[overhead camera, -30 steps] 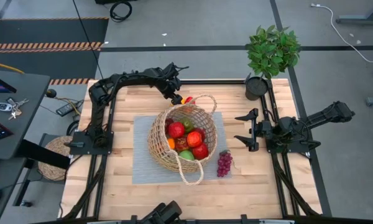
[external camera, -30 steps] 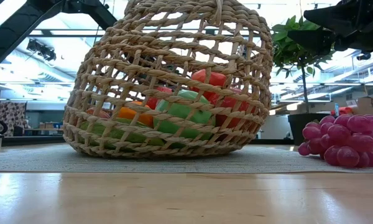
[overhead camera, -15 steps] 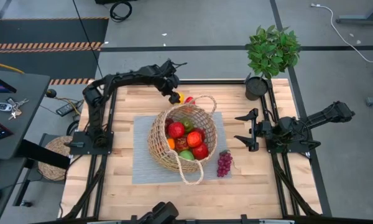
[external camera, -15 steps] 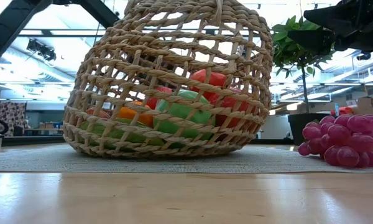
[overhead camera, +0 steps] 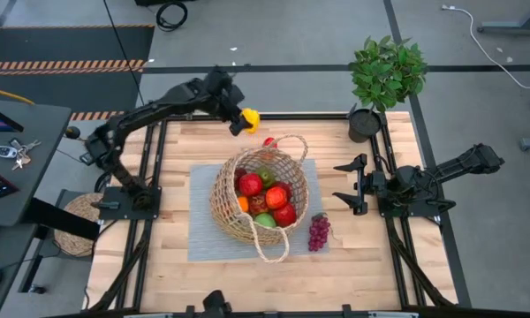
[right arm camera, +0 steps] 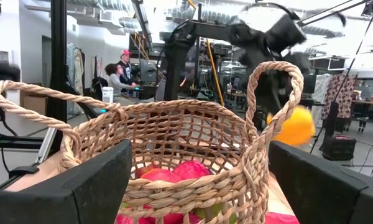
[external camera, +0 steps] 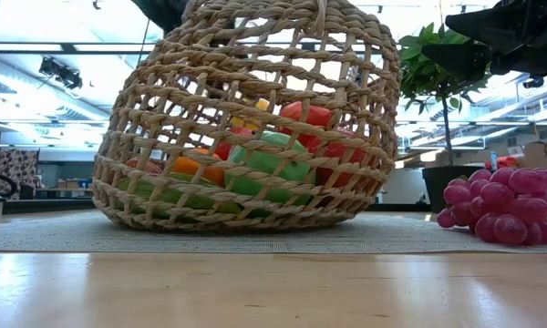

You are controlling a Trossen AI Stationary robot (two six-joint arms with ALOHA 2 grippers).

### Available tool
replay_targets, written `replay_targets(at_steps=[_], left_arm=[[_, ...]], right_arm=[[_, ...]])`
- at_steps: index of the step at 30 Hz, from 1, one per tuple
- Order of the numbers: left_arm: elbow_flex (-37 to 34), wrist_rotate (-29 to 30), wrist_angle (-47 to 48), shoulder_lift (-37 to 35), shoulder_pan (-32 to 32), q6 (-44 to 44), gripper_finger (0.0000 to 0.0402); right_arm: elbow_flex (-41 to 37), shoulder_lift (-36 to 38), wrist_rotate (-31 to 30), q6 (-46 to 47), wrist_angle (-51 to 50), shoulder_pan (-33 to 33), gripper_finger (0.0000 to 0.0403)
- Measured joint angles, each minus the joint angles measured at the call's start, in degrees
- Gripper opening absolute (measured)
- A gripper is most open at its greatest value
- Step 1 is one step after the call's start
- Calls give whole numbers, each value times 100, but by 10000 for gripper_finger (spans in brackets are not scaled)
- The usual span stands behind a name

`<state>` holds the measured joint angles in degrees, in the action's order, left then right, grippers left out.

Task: Build produce basket
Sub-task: Put the yellow bell pepper into the basket

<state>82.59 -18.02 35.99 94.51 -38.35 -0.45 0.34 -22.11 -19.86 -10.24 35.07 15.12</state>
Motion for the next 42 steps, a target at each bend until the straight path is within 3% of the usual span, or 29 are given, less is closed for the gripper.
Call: replay_targets(at_steps=[13, 21, 25, 29, 34, 42], left_arm=[[2, 37, -722, -1707, 530, 353, 311], [7, 42, -858, -1932, 1115, 752, 311], [7, 48, -836, -1920, 1552, 513, 311], [4, 186, -864, -1903, 2170, -81, 311], [4, 1055, -863, -1903, 2995, -1437, 311], [4, 1622, -876, -1868, 3877, -4385, 315]], right_arm=[[1, 0, 0, -1, 0, -1, 380], [0, 2, 0, -2, 2, 1, 380], [0, 0, 0, 0, 0, -1, 380], [0, 1, 0, -1, 1, 0, 380], [1, 2, 0, 0, 1, -1, 380], [0, 0, 0, -1, 1, 0, 380]])
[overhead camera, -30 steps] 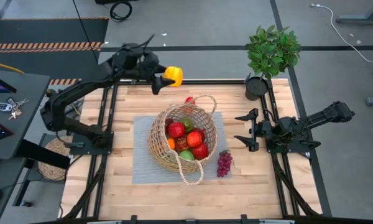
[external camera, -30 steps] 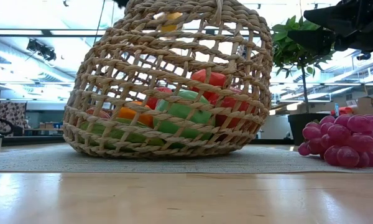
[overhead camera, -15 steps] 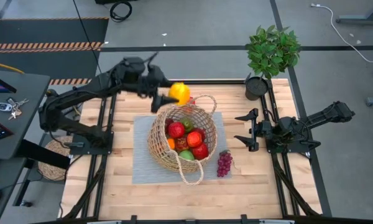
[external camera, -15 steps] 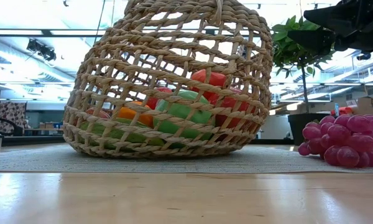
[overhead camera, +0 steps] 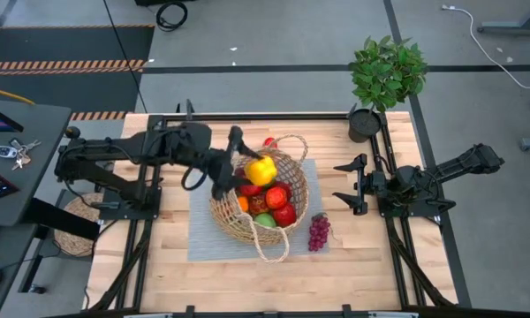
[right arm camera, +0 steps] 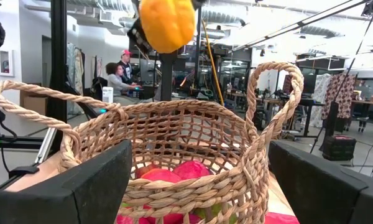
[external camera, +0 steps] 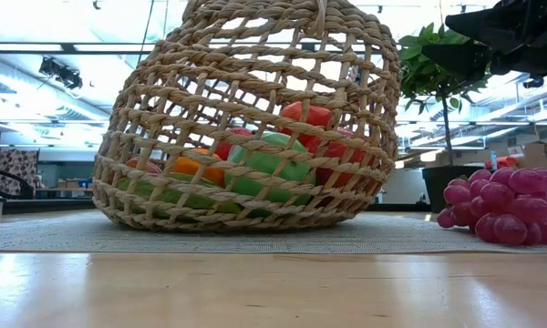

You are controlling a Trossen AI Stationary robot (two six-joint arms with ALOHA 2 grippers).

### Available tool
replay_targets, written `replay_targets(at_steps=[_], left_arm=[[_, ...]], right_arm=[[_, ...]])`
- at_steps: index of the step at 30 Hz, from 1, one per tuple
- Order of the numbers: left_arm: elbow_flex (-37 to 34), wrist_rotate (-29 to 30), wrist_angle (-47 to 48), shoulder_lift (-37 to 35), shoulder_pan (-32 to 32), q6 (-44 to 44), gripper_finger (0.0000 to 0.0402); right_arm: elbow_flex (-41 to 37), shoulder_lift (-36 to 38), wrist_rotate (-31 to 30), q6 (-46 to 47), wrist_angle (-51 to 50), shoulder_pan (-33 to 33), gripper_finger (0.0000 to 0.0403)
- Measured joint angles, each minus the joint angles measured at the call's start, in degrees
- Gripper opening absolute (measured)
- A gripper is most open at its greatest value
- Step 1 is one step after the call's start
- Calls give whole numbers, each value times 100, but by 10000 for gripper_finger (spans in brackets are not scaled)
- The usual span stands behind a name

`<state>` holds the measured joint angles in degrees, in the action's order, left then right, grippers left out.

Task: Build produce basket
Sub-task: Put the yellow bell pepper into the basket

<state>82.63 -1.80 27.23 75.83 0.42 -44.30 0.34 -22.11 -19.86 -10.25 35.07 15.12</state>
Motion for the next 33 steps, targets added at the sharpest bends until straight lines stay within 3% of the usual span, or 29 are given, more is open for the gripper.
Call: replay_targets(at_steps=[6, 15, 24, 33], left_arm=[[0, 142, 4, 2, 257, -2346, 333], [0, 144, 4, 0, 276, -5061, 342], [0, 134, 4, 0, 278, -6339, 343], [0, 123, -103, 0, 278, -8980, 343]], right_arm=[[0, 0, 0, -2, 2, 0, 380], [1, 0, 0, -1, 1, -1, 380], [2, 0, 0, 0, -1, 1, 380], [0, 2, 0, -2, 1, 1, 380]])
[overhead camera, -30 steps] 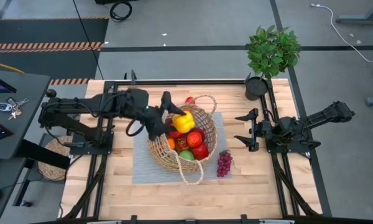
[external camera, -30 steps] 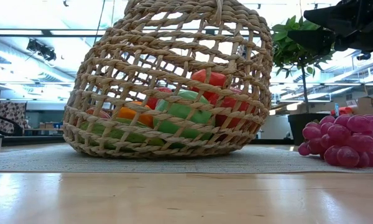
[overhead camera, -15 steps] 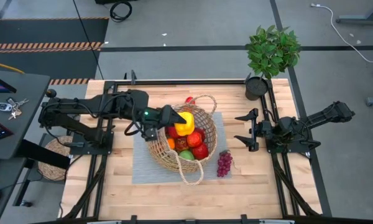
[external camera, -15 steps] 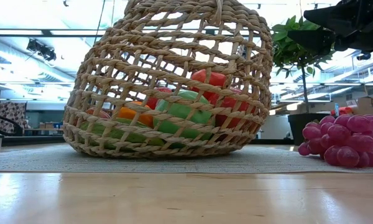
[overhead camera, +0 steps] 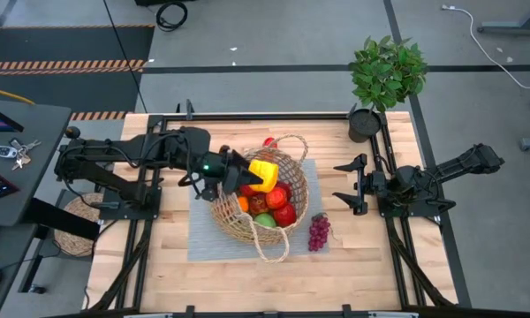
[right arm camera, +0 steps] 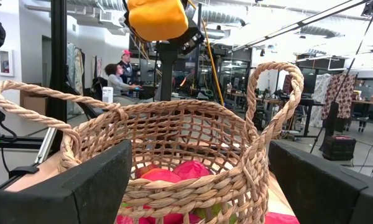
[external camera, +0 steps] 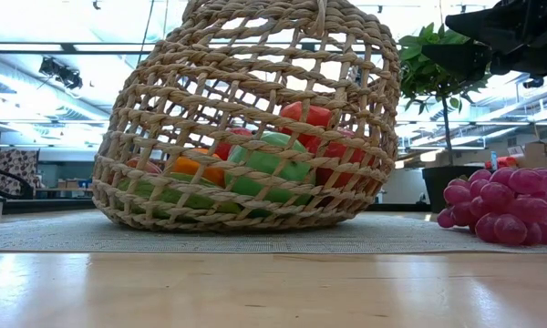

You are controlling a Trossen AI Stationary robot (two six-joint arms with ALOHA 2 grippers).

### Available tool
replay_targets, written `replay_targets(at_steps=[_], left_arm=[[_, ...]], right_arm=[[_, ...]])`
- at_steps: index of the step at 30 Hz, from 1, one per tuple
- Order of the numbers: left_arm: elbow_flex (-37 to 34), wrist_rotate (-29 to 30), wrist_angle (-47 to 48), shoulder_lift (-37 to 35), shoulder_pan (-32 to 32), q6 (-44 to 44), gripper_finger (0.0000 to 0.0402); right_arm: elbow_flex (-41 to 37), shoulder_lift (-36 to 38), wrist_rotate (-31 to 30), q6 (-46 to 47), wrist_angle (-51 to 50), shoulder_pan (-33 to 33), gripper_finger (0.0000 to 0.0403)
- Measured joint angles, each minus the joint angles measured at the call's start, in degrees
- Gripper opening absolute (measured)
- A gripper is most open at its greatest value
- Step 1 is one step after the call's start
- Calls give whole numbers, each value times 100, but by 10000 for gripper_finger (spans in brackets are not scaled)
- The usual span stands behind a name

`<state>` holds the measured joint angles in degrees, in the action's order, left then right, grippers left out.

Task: Build produce basket
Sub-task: Put the yellow bell pepper into the basket

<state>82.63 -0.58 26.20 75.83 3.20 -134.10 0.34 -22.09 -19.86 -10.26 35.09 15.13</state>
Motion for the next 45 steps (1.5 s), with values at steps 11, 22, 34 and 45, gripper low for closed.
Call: replay_targets(at_steps=[11, 22, 34, 45], left_arm=[[0, 11, -15, -7, 0, -128, 344], [0, -232, -9, -7, -331, 4650, 344], [0, -258, -148, -7, -603, 12450, 344], [5, 41, -441, 36, -735, 15999, 344]], right_arm=[[0, -2, 0, 1, 0, -1, 380], [0, 0, 0, 2, -2, 0, 380], [0, -2, 0, 1, 0, -2, 380], [0, 0, 0, 1, 0, -2, 380]])
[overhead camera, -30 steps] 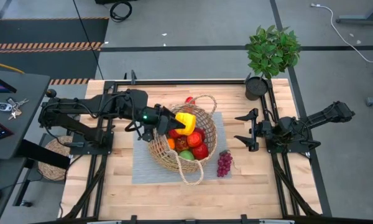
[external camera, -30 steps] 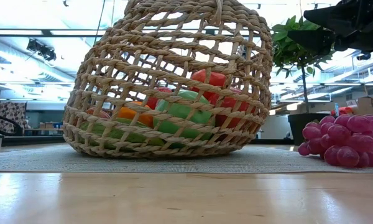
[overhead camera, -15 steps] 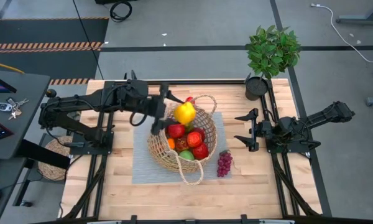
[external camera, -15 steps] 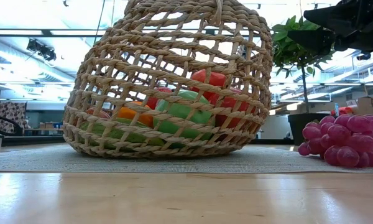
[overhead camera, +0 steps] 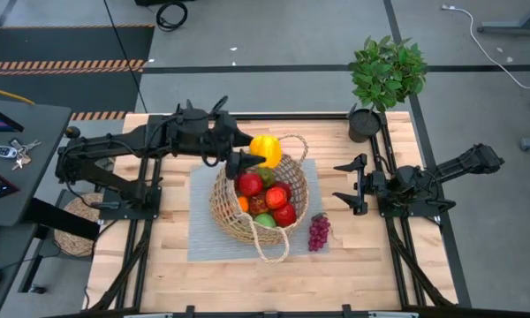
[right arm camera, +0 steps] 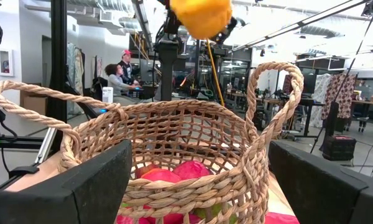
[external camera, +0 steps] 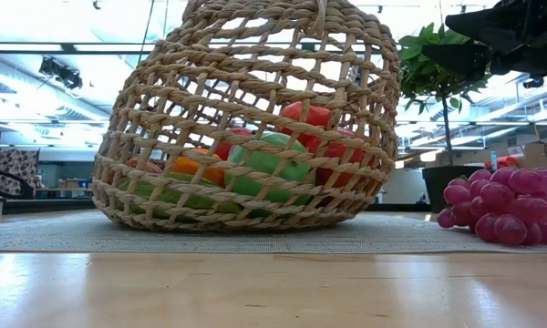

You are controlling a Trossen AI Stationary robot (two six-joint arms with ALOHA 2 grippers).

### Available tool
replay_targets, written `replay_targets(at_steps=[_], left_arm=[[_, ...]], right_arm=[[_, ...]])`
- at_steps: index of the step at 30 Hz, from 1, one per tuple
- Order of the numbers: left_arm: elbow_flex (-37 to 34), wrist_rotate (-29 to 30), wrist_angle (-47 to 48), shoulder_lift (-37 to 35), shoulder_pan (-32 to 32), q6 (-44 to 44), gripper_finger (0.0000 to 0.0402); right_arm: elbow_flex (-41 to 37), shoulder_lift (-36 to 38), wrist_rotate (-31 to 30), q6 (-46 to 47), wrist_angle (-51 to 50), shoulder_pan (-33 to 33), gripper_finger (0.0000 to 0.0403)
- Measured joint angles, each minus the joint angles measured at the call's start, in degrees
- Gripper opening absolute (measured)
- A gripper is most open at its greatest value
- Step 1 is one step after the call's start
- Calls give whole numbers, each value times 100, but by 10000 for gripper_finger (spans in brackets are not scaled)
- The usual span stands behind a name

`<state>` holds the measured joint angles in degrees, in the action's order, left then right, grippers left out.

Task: Build produce basket
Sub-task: Put the yellow bell pepper into the basket

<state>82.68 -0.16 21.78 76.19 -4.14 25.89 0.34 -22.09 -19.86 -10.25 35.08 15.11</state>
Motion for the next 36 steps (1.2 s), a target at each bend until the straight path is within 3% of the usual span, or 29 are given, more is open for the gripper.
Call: replay_targets(at_steps=[4, 7, 10, 17, 20, 26, 36], left_arm=[[1, -23, 381, 357, -4, 197, 344], [14, -408, 375, 676, -4, 64, 344], [427, -649, 763, 1126, 59, -308, 344], [2048, 85, 3005, 2537, 320, -1410, 344], [2430, 386, 3493, 3012, 354, -1997, 344], [2500, 390, 3558, 3361, 341, -2532, 344], [2500, 398, 3241, 3365, 319, -2895, 344]], right_arm=[[0, -2, 0, -1, 1, 1, 380], [0, 0, 0, 0, 3, 1, 380], [0, -2, 0, 1, 1, 1, 380], [0, -2, 0, 1, 3, 2, 380], [0, -2, 1, -1, -1, 1, 380], [0, -2, 0, 0, 2, 0, 380], [0, 0, 0, 0, 1, 0, 380]])
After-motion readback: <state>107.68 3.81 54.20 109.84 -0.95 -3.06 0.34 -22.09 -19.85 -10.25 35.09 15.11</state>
